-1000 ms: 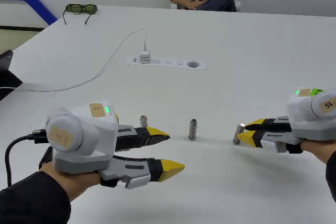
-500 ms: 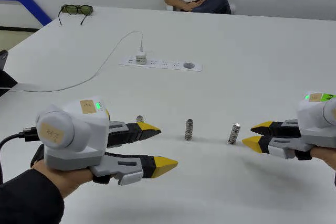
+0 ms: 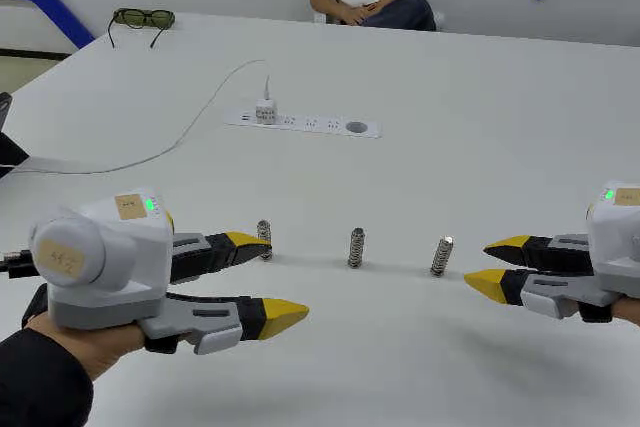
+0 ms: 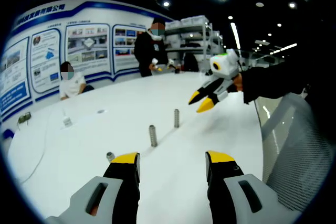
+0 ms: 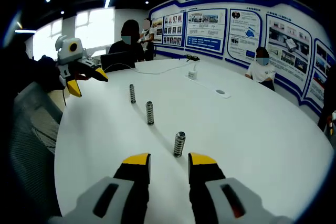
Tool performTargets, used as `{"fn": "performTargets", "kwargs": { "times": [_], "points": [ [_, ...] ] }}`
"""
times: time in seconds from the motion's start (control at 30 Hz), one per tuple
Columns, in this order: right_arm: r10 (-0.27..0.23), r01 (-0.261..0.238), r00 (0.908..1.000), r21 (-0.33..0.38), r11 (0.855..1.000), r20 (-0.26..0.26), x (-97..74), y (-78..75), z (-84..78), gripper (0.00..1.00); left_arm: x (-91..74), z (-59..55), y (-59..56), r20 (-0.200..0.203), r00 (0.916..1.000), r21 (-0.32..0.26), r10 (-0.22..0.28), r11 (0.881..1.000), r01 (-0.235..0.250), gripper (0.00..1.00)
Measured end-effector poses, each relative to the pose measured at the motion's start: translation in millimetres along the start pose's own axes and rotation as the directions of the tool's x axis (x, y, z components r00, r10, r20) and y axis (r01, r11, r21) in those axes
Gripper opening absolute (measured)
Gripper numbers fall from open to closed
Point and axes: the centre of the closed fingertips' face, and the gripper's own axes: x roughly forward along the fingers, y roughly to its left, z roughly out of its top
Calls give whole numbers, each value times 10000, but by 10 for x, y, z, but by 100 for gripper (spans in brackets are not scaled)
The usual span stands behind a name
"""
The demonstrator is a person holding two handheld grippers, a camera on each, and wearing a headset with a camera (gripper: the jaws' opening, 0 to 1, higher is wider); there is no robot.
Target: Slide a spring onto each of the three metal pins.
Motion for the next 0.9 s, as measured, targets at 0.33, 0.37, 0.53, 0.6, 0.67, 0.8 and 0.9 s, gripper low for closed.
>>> {"fn": "performTargets", "kwargs": {
  "times": [0.33, 0.37, 0.53, 0.6, 0.67, 0.8, 0.9],
  "points": [
    [36, -35, 10000, -144, 9999, 89, -40, 107, 17, 35, -103, -159, 136, -128, 9987, -384, 487, 9981, -492, 55],
    [38, -36, 10000, -160, 9999, 88, -42, 114, 15, 36, -111, -170, 144, -134, 9985, -419, 524, 9977, -529, 55],
    [33, -32, 9999, -137, 9999, 133, -61, 129, 4, 38, -149, -236, 188, -203, 9972, -625, 716, 9954, -727, 57],
    [17, -16, 9999, -109, 9999, 123, -69, 134, -10, 39, -162, -259, 201, -237, 9966, -699, 789, 9943, -804, 58],
    [17, -16, 9999, -64, 10000, 139, -80, 148, -23, 40, -174, -278, 205, -260, 9963, -762, 823, 9935, -841, 58],
    [-5, 5, 9999, -23, 10000, 127, -103, 188, -38, 41, -194, -313, 220, -309, 9954, -855, 907, 9920, -930, 59],
    [-44, 44, 9999, 45, 10000, 137, -121, 207, -47, 42, -209, -339, 233, -347, 9946, -928, 973, 9906, -1002, 60]
  ]
}}
